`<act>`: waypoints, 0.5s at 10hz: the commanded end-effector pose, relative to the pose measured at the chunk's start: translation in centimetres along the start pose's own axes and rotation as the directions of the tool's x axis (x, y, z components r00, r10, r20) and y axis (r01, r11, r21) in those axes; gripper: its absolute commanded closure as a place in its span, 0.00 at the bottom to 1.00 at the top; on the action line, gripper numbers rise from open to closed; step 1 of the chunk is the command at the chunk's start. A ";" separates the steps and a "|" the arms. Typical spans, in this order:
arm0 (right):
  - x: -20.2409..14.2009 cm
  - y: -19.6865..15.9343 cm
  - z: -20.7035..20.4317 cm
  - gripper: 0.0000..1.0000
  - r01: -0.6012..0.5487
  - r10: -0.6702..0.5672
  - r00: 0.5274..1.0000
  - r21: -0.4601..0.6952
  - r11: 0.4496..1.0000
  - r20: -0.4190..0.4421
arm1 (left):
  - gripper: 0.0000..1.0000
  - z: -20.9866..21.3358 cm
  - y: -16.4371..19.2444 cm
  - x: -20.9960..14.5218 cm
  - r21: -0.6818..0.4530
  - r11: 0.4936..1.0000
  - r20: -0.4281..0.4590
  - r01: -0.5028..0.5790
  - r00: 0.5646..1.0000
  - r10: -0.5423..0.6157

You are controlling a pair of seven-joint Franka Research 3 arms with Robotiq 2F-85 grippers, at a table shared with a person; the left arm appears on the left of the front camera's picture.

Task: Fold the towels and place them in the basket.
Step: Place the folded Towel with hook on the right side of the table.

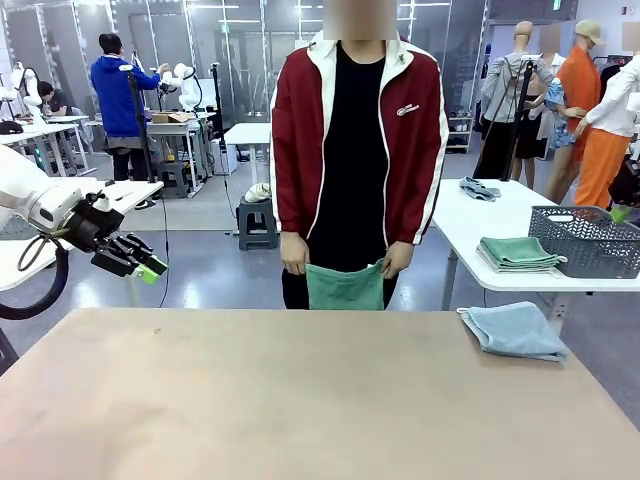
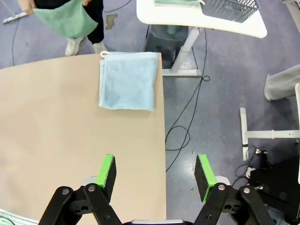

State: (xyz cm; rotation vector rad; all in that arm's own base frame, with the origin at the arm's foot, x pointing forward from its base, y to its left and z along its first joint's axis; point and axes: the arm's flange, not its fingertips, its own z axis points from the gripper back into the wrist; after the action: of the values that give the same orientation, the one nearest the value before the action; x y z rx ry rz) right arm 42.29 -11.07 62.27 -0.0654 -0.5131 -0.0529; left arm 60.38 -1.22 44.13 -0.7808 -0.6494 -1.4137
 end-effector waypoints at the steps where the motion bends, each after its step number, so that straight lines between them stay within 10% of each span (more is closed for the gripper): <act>1: 0.2 0.0 0.0 0.16 0.020 -0.020 1.000 0.008 1.000 -0.005 | 0.46 0.0 0.2 0.1 -0.007 1.000 0.001 0.010 1.000 -0.010; 5: 0.2 0.0 0.0 0.16 0.020 -0.020 1.000 0.008 1.000 -0.005 | 0.46 0.0 0.2 0.1 -0.007 1.000 0.001 0.010 1.000 -0.010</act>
State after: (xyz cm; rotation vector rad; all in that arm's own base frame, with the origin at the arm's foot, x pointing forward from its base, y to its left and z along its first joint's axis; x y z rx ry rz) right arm 42.29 -11.12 62.26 -0.0647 -0.5124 -0.0545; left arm 60.38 -1.22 44.13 -0.7808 -0.6494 -1.4137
